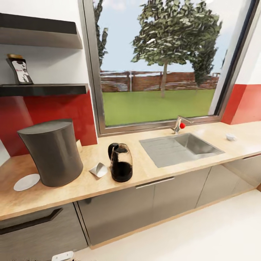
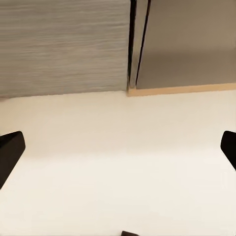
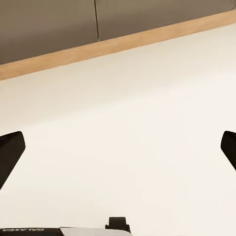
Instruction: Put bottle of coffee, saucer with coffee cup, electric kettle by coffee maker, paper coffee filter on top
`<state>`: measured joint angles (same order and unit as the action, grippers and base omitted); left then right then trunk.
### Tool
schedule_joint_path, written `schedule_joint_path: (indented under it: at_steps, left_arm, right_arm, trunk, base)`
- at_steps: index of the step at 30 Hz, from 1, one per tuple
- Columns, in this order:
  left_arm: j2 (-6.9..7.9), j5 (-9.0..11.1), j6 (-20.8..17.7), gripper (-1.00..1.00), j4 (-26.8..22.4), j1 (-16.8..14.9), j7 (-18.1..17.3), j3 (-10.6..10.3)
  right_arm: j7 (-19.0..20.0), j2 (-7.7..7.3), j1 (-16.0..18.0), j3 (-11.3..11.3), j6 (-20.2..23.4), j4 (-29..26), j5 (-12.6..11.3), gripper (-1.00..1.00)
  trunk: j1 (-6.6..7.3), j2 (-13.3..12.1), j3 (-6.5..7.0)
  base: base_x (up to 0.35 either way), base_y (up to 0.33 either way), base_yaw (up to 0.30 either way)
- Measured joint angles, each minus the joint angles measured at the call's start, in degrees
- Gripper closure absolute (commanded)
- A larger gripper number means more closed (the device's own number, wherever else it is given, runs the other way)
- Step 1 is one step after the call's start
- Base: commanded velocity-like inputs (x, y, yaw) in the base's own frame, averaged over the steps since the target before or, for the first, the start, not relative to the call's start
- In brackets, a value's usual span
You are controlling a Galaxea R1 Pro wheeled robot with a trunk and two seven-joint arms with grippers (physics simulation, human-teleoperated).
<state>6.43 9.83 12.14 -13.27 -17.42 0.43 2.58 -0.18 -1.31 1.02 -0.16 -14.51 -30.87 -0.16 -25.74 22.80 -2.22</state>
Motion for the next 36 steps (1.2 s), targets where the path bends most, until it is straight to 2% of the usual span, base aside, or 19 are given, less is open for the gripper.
schedule_joint_path:
  at_steps: [5, 16, 22, 23, 27, 28, 32, 36]
  left_arm:
    - [0.0, 0.01, 0.0, -1.0, -0.03, -0.01, 0.01, -0.02]
    - [-0.29, -0.28, -0.07, -1.0, -0.02, -0.02, -0.06, -0.32]
    - [-0.7, -0.35, -0.09, -1.0, -0.88, -0.1, -0.63, -0.78]
    - [-0.46, -1.56, -0.26, -1.0, -5.36, -0.86, -2.05, -1.89]
    - [-0.26, -1.83, -1.04, -1.0, -12.63, -0.97, -3.6, -2.05]
    - [-0.39, -2.07, -2.45, -1.0, -17.3, -0.85, -4.14, -2.28]
    - [-0.44, -3.1, -4.44, -1.0, -20.96, -0.51, -5.89, -3.99]
    - [-0.19, -3.91, -5.27, -1.0, -23.09, -0.26, -12.79, -7.49]
  right_arm:
    - [0.04, 0.0, -0.01, 0.11, 0.0, -0.02, 0.15, -1.0]
    - [0.06, -0.47, -0.01, 0.1, -0.04, 0.08, 0.34, -1.0]
    - [0.26, -0.61, -0.02, 0.06, 0.02, 4.88, 0.34, -1.0]
    - [0.02, -1.77, -0.04, -0.08, 0.0, 8.44, 0.29, -1.0]
    - [0.07, -2.41, 0.0, 0.04, 0.07, 10.1, 0.38, -1.0]
    - [0.09, -2.54, -0.01, 0.17, 0.09, 11.03, 0.39, -1.0]
    - [0.05, -2.61, -0.01, 0.23, 0.1, 11.32, 0.4, -1.0]
    - [0.03, -2.63, -0.01, 0.24, 0.1, 11.44, 0.4, -1.0]
  trunk:
    - [0.0, 0.0, 0.0]
    - [-0.01, 0.0, 0.0]
    - [-0.01, 0.0, 0.0]
    - [-0.01, 0.0, 0.0]
    - [-0.01, 0.0, 0.01]
    - [-0.01, 0.0, 0.01]
    - [-0.01, 0.0, 0.0]
    - [-0.01, 0.0, 0.0]
  base:
    - [0.127, -0.198, 0.06]
    - [0.004, -0.006, 0.001]
    - [0.0, 0.0, 0.0]
    - [0.0, 0.0, 0.0]
    - [0.0, 0.0, 0.0]
    - [0.0, 0.0, 0.0]
    - [0.0, 0.0, 0.0]
    - [0.0, 0.0, 0.0]
